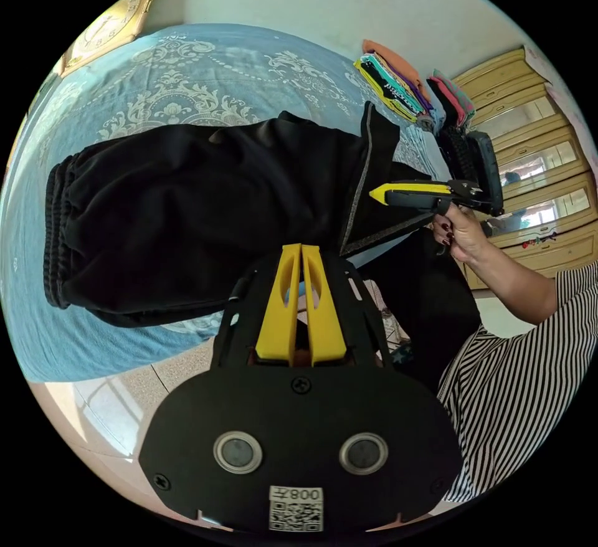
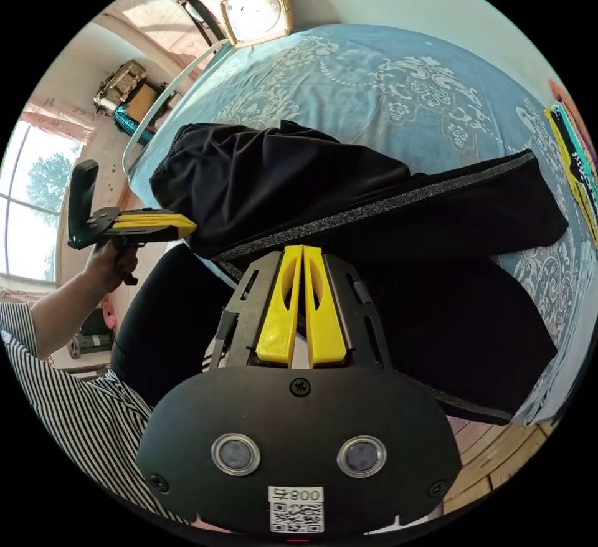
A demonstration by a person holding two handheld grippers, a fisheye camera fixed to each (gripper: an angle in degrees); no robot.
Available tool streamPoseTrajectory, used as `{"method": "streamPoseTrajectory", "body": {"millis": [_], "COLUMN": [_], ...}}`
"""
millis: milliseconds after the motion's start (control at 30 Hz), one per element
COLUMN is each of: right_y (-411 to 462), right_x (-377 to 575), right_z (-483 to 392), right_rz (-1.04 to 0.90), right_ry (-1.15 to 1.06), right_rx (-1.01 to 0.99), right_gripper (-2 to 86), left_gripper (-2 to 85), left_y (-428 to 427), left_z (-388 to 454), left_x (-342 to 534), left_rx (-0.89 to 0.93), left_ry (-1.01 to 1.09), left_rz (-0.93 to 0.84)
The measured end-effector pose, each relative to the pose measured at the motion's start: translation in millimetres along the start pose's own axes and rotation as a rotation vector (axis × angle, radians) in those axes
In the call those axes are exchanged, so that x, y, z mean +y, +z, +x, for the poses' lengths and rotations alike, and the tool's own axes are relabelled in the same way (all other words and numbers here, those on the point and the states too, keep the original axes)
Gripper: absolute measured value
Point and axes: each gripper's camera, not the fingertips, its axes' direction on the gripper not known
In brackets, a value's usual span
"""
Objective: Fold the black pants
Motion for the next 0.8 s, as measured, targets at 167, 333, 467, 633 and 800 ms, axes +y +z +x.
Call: {"method": "streamPoseTrajectory", "body": {"millis": [167, 333, 467, 633, 800], "right_y": [-24.0, -87.1, -130.3, -174.2, -186.6], "right_x": [-3.1, -11.6, -30.4, -71.9, -100.0], "right_z": [-4.2, 16.0, 48.0, 77.9, 85.7], "right_rz": [-0.010, 0.068, 0.112, 0.098, -0.006], "right_ry": [0.008, 0.102, 0.204, 0.294, 0.347], "right_rx": [-0.020, -0.015, 0.004, 0.057, 0.072], "right_gripper": [0.4, 1.7, 5.5, 8.0, 9.0], "left_gripper": [1.1, 4.0, 5.5, 6.2, 6.2], "left_y": [20.3, 64.4, 91.6, 119.6, 142.0], "left_z": [28.0, 59.9, 74.0, 92.5, 108.3], "left_x": [-31.8, -80.7, -107.7, -135.5, -151.3], "left_rx": [0.096, 0.115, 0.081, 0.040, 0.027], "left_ry": [0.065, 0.140, 0.154, 0.167, 0.182], "left_rz": [0.037, -0.017, -0.068, -0.094, -0.123]}}
